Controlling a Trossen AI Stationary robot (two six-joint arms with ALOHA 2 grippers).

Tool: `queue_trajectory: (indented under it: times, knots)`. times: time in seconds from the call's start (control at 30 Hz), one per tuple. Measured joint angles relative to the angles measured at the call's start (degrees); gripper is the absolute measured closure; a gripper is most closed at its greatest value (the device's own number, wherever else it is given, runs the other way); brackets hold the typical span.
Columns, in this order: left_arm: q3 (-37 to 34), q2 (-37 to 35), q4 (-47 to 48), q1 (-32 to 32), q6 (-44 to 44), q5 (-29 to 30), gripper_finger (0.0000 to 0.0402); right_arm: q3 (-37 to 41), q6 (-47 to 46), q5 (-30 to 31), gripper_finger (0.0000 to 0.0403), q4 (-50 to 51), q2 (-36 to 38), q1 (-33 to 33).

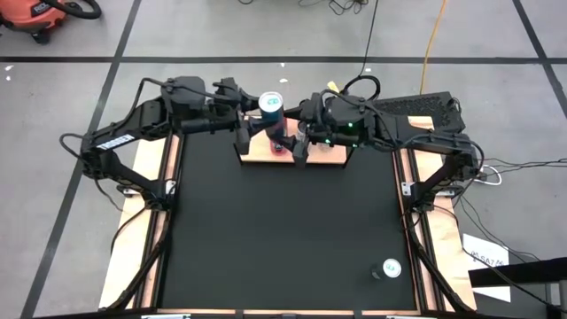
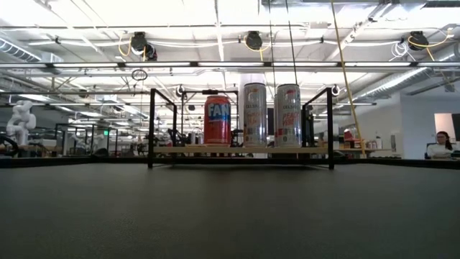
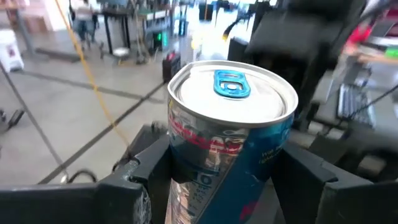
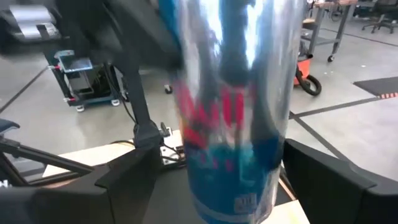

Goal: Place canned beverage on shelf
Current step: Put the top blue soda can on the shelf

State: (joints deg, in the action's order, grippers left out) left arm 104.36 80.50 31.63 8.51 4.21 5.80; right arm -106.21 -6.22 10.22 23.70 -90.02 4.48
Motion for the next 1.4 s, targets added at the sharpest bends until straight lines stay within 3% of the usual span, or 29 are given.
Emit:
queue_trajectory:
  times: [0.27, 0.57, 1.07, 1.4]
  knots:
    - [0.00, -0.06, -3.03, 0.00, 0.02, -1.13, 0.0187, 0.09, -0.78, 0.20, 0.0095, 0.42, -0.80, 0.08]
    - [0.00, 0.00, -1.85, 0.19, 1.41, -1.20, 0.0186, 0.07, -1.94, -0.10, 0.0200, 1.68, -0.83, 1.10]
    - [0.20, -2.00, -1.26, 0.15, 1.26, -0.85, 0.0076, 0.11, 0.80, 0.43, 0.0182, 7.11, -0.96, 1.94]
    - [0.09, -1.57, 0.17, 0.24, 0.87, 1.04, 0.0065, 0.09, 2.45, -0.28, 0.0180, 6.52, -0.89, 1.89]
